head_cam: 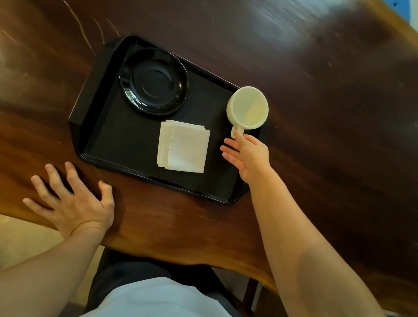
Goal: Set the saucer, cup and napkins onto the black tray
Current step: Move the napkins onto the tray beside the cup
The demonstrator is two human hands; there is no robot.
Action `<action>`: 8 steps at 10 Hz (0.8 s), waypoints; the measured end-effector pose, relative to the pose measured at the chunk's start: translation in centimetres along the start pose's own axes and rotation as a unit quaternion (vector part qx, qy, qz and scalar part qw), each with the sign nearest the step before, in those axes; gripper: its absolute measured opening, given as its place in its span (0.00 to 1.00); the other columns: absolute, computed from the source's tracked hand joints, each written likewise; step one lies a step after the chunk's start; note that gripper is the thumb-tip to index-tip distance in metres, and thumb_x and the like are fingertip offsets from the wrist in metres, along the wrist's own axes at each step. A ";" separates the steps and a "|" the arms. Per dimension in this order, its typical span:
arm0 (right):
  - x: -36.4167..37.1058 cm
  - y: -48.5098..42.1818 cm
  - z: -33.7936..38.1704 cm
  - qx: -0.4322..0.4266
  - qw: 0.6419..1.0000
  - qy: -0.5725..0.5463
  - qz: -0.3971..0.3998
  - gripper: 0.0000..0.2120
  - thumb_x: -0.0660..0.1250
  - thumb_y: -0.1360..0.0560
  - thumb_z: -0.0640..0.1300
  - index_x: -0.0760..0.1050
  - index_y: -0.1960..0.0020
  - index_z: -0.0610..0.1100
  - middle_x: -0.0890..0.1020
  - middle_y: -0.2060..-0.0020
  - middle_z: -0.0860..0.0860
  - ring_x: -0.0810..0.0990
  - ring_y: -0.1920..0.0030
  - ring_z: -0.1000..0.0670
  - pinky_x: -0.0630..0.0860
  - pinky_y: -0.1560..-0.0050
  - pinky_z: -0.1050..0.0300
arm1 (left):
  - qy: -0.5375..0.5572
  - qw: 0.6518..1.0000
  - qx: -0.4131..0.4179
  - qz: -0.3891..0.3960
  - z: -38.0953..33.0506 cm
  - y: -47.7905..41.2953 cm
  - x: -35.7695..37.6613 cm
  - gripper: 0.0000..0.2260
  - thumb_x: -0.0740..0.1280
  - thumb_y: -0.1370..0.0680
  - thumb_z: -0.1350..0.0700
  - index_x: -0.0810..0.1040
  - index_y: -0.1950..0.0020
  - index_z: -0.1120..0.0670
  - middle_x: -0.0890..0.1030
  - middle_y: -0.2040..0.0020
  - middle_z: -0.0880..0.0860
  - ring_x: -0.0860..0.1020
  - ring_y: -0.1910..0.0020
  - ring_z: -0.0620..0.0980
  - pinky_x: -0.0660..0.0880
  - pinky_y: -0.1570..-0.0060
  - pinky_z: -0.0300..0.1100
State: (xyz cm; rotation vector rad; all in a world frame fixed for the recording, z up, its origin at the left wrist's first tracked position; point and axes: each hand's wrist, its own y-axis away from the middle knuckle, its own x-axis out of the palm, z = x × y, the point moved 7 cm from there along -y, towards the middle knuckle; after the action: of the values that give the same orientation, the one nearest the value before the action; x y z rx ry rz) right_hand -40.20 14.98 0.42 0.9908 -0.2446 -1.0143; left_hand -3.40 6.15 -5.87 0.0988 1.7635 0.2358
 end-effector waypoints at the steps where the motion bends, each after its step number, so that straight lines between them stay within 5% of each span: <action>1: 0.2 0.6 -0.3 0.017 0.999 -0.023 0.024 0.21 0.67 0.19 0.46 0.70 0.28 0.42 0.84 0.43 0.43 0.86 0.48 0.43 0.84 0.49 0.49 | 0.000 1.000 0.000 0.003 -0.1 0.0 0.0 0.35 0.57 0.22 0.40 0.58 0.19 0.54 0.55 0.17 0.61 0.50 0.18 0.66 0.44 0.23 0.70; 3: -0.1 1.1 -0.4 0.020 0.999 -0.012 0.039 0.22 0.63 0.17 0.42 0.67 0.24 0.44 0.81 0.36 0.42 0.84 0.43 0.41 0.81 0.41 0.45 | 0.000 1.000 0.001 0.004 -0.1 -0.1 -0.1 0.35 0.56 0.22 0.39 0.58 0.19 0.54 0.55 0.17 0.61 0.51 0.18 0.66 0.44 0.23 0.69; 4: -0.2 1.1 0.0 0.017 1.000 0.001 0.014 0.21 0.63 0.17 0.40 0.67 0.25 0.42 0.82 0.38 0.42 0.85 0.46 0.42 0.83 0.44 0.47 | 0.000 1.000 0.002 0.004 0.0 -0.1 -0.1 0.35 0.56 0.22 0.40 0.59 0.19 0.54 0.56 0.17 0.61 0.51 0.18 0.67 0.44 0.23 0.70; 6: -1.3 1.7 2.1 -0.076 0.985 0.059 -0.145 0.08 0.64 0.18 0.42 0.78 0.41 0.43 0.84 0.55 0.48 0.85 0.58 0.52 0.82 0.61 0.59 | -0.002 1.000 -0.001 0.011 0.0 -0.3 -0.1 0.34 0.64 0.21 0.43 0.59 0.19 0.55 0.56 0.18 0.62 0.50 0.18 0.67 0.44 0.24 0.71; 8: 6.9 3.0 3.1 -0.113 0.988 0.106 -0.002 0.06 0.64 0.18 0.43 0.76 0.43 0.44 0.84 0.56 0.46 0.83 0.64 0.50 0.80 0.67 0.61 | -0.012 1.000 -0.002 0.014 0.1 -0.3 0.1 0.36 0.57 0.24 0.39 0.60 0.19 0.54 0.57 0.18 0.62 0.51 0.18 0.67 0.44 0.24 0.69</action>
State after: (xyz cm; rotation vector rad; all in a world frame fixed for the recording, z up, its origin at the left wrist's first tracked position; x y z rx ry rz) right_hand -36.47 8.14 2.81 0.8833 0.0489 -0.9086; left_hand -3.33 5.88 -6.00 0.1239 1.7395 0.2579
